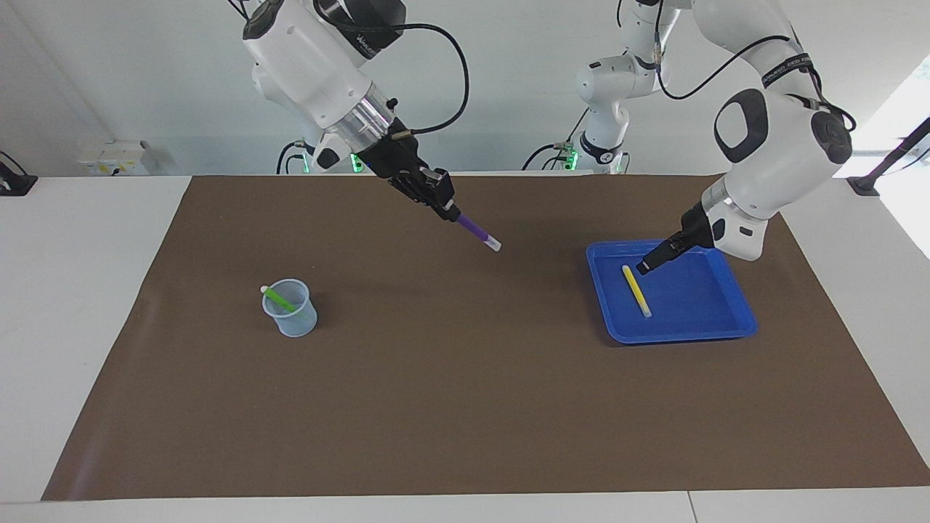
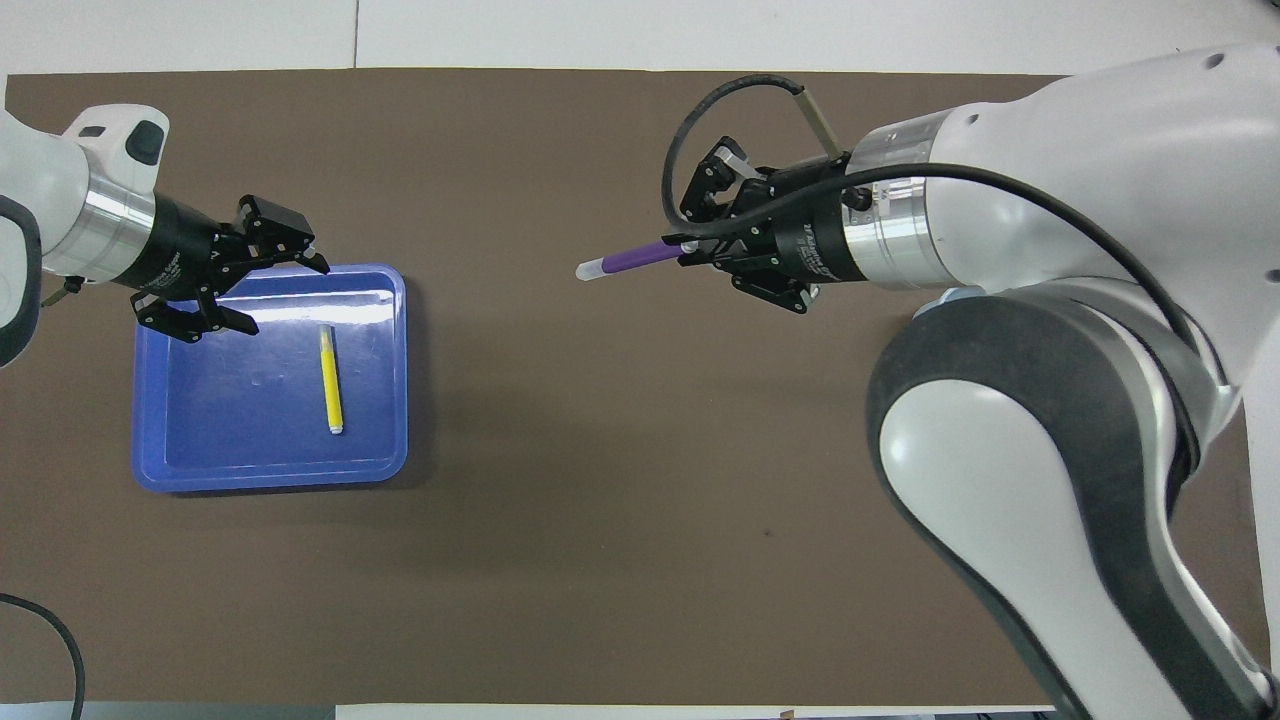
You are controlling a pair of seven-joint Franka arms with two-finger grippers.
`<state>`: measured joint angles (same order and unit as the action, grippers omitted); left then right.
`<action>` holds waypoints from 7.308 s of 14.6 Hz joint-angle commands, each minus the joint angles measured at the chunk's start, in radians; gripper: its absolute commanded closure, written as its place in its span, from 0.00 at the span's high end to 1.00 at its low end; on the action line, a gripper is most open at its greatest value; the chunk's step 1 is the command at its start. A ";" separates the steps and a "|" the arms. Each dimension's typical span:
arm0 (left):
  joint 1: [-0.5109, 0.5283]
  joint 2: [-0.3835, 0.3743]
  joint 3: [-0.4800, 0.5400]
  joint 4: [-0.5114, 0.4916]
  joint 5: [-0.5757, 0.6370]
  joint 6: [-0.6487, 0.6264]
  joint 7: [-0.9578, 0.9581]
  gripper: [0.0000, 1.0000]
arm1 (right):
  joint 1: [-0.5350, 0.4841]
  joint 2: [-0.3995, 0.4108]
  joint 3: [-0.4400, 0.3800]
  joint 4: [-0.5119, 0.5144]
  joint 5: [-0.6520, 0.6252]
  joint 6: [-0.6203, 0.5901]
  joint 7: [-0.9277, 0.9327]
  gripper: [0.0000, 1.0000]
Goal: Right arm passes pens to left for tray arrangement
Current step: 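Carry the purple pen toward the left gripper while the left gripper opens, then close the left gripper on the purple pen and open the right gripper, then lower the purple pen into the tray while the right gripper returns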
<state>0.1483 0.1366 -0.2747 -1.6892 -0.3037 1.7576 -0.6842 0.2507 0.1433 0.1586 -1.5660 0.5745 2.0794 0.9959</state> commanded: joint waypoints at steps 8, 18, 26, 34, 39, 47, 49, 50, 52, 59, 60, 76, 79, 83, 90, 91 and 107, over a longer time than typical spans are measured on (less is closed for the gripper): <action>-0.022 -0.173 -0.121 0.016 -0.193 0.043 -0.965 1.00 | 0.127 0.162 0.001 0.178 0.025 0.094 0.214 0.00; -0.041 -0.235 -0.135 -0.193 -0.474 0.333 -1.109 1.00 | 0.157 0.157 0.002 0.173 -0.001 0.094 0.213 0.00; -0.050 -0.229 -0.135 -0.224 -0.520 0.344 -0.859 1.00 | 0.157 0.157 0.002 0.166 -0.001 0.094 0.211 0.00; -0.076 -0.233 -0.135 -0.253 -0.522 0.431 -0.894 0.98 | 0.157 0.157 0.002 0.167 -0.001 0.094 0.205 0.00; -0.084 -0.235 -0.135 -0.259 -0.523 0.454 -0.910 0.73 | 0.157 0.157 0.001 0.167 -0.001 0.094 0.205 0.00; -0.090 -0.235 -0.133 -0.259 -0.523 0.462 -0.905 0.00 | 0.157 0.157 0.001 0.167 -0.002 0.093 0.202 0.00; -0.090 -0.233 -0.133 -0.259 -0.523 0.464 -0.905 0.00 | 0.157 0.157 0.002 0.167 -0.004 0.093 0.201 0.00; -0.090 -0.233 -0.133 -0.259 -0.523 0.467 -0.905 0.00 | 0.157 0.157 0.002 0.167 -0.013 0.093 0.201 0.00; -0.090 -0.233 -0.133 -0.259 -0.523 0.476 -0.907 0.00 | 0.157 0.157 0.002 0.166 -0.016 0.091 0.201 0.00; -0.088 -0.230 -0.132 -0.259 -0.523 0.500 -0.908 0.00 | 0.144 0.157 0.001 0.164 -0.175 0.056 0.181 1.00; -0.085 -0.230 -0.132 -0.259 -0.522 0.511 -0.902 0.00 | 0.137 0.157 -0.001 0.162 -0.191 0.051 0.164 1.00; 0.206 -0.108 -0.127 -0.349 -0.126 0.293 0.202 0.00 | -0.313 -0.044 -0.005 -0.288 -0.447 -0.079 -0.830 1.00; 0.227 -0.040 -0.127 -0.345 0.100 0.287 0.369 0.00 | -0.370 -0.057 -0.005 -0.338 -0.443 -0.041 -0.927 1.00; 0.238 0.012 -0.126 -0.346 0.291 0.272 0.512 0.00 | -0.425 -0.091 -0.004 -0.438 -0.427 0.060 -1.049 0.99; 0.244 0.069 -0.126 -0.394 0.393 0.357 0.512 0.00 | -0.476 -0.140 -0.007 -0.584 -0.306 0.171 -1.195 0.98; 0.244 0.069 -0.126 -0.420 0.393 0.396 0.512 0.00 | -0.485 -0.143 -0.005 -0.598 -0.305 0.186 -1.201 0.98; 0.267 0.086 -0.126 -0.438 0.394 0.438 0.558 1.00 | -0.478 -0.139 -0.005 -0.649 -0.269 0.286 -1.234 0.23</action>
<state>0.4039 0.2220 -0.3966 -2.1160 0.0692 2.1698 -0.1336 -0.2256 0.0279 0.1483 -2.1853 0.2820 2.3382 -0.2112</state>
